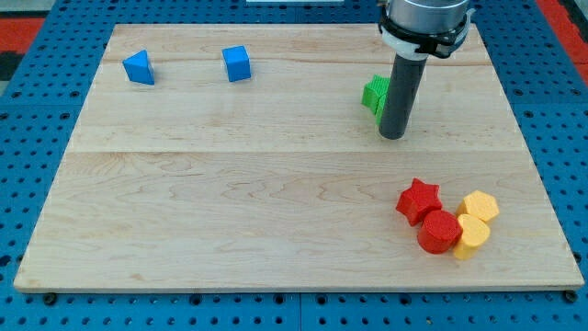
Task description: Push the green circle to the center left of the board
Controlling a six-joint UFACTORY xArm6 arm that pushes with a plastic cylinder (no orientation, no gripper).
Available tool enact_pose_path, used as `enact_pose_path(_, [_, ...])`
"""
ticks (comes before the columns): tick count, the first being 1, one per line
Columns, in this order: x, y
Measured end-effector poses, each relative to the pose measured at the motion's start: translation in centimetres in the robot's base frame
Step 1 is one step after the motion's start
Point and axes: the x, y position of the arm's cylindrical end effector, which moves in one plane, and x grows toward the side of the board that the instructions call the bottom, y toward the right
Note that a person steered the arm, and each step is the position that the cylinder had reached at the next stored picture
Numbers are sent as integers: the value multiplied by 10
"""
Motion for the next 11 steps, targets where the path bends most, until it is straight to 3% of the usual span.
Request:
enact_pose_path(1, [19,9])
enact_pose_path(4, [22,61])
enact_pose_path(6, [-7,84])
enact_pose_path(7, [-38,72])
enact_pose_path(10, [-40,-134])
enact_pose_path(11, [-40,-112])
